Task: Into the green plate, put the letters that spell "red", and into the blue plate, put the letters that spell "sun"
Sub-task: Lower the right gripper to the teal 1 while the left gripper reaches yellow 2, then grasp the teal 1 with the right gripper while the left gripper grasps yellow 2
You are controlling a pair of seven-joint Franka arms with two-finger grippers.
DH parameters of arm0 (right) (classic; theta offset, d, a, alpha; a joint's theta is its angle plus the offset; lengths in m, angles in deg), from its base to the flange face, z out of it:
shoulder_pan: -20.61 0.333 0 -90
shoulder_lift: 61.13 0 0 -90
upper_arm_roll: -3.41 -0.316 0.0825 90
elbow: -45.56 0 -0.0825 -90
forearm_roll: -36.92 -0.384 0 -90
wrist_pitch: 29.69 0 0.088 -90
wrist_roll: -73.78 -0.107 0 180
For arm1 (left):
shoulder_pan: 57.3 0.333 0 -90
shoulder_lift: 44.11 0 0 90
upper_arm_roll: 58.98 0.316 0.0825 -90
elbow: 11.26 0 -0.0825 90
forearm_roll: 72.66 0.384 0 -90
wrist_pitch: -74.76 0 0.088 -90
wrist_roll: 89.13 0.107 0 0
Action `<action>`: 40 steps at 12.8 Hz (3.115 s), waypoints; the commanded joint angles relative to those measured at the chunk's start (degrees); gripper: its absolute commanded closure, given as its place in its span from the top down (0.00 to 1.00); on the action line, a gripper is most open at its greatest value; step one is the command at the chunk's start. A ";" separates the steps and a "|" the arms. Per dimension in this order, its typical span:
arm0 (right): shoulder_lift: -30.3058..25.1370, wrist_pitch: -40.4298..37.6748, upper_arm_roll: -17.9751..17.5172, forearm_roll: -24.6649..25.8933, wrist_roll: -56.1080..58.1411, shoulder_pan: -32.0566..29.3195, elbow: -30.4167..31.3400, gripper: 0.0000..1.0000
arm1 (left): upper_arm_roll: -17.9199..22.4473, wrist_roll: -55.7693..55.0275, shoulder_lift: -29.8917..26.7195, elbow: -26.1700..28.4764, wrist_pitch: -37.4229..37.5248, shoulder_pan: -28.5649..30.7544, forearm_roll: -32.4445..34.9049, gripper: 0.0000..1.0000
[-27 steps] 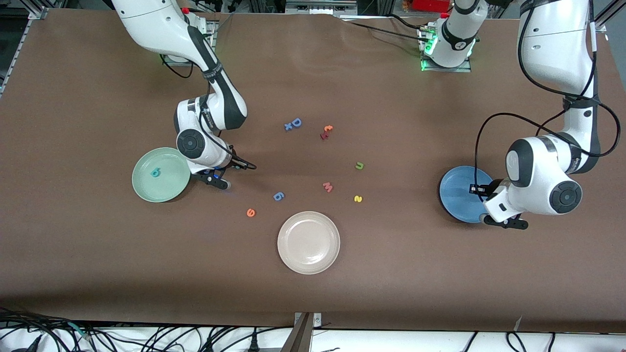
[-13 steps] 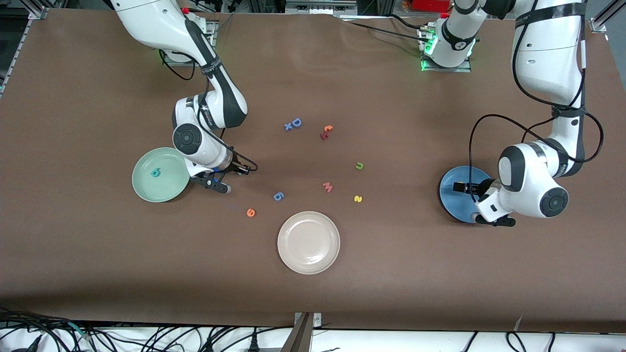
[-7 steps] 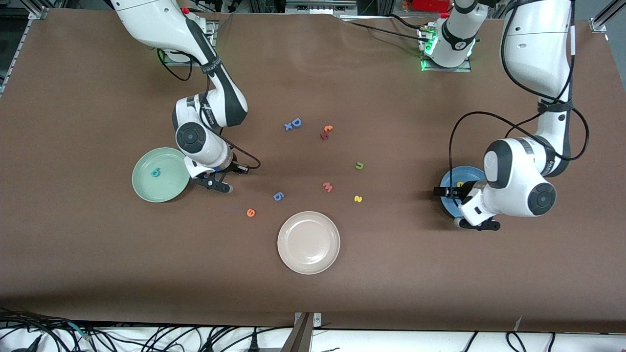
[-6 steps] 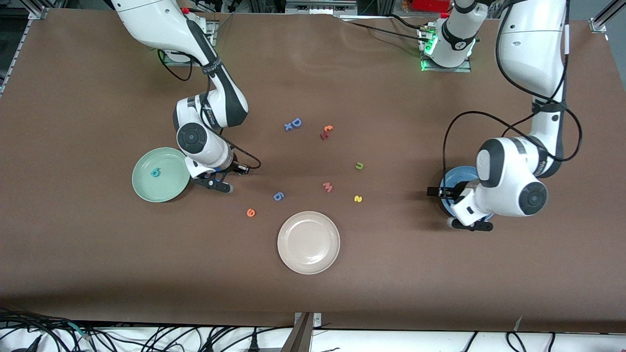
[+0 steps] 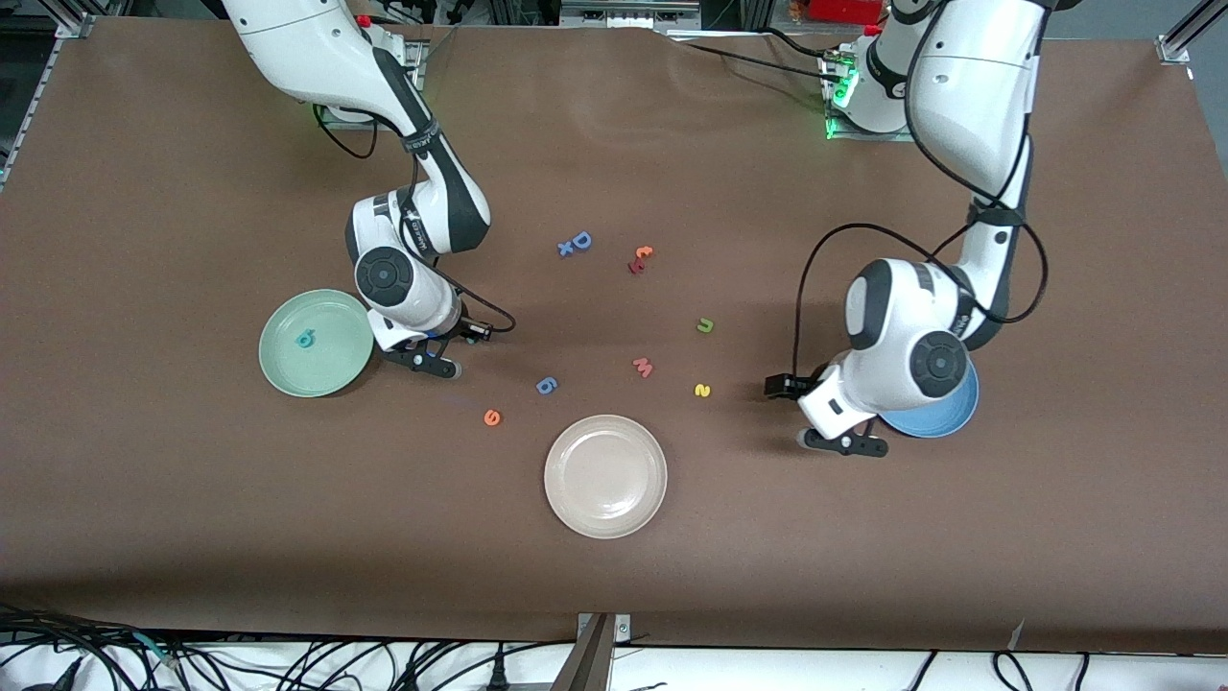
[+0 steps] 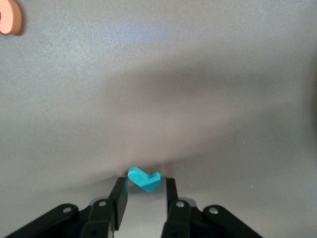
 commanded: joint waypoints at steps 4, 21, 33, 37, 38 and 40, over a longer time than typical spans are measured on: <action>0.66 1.52 -0.02 0.93 0.21 0.22 0.36 0.38 | 0.90 -0.37 2.00 -0.85 -8.61 -7.77 -0.84 1.00; 0.57 1.34 0.25 0.93 -0.14 0.39 0.19 0.23 | -0.50 -15.75 5.43 -0.76 -12.93 -12.79 12.43 1.00; 2.32 6.60 2.09 10.68 5.56 -1.45 -4.56 0.24 | -1.82 -17.23 7.28 -0.49 -16.27 -12.62 12.25 0.95; 4.34 9.15 2.09 10.68 7.23 -1.63 -6.93 0.66 | -2.44 -18.82 6.93 -0.23 -15.66 -12.53 12.34 0.64; 4.78 10.47 2.09 10.68 7.50 -1.63 -6.93 0.72 | -2.44 -18.74 6.92 -0.14 -15.65 -12.44 12.34 0.60; 5.40 11.53 2.09 10.77 8.03 -1.71 -6.93 0.72 | -2.44 -18.74 6.92 -0.06 -15.65 -12.44 12.34 0.56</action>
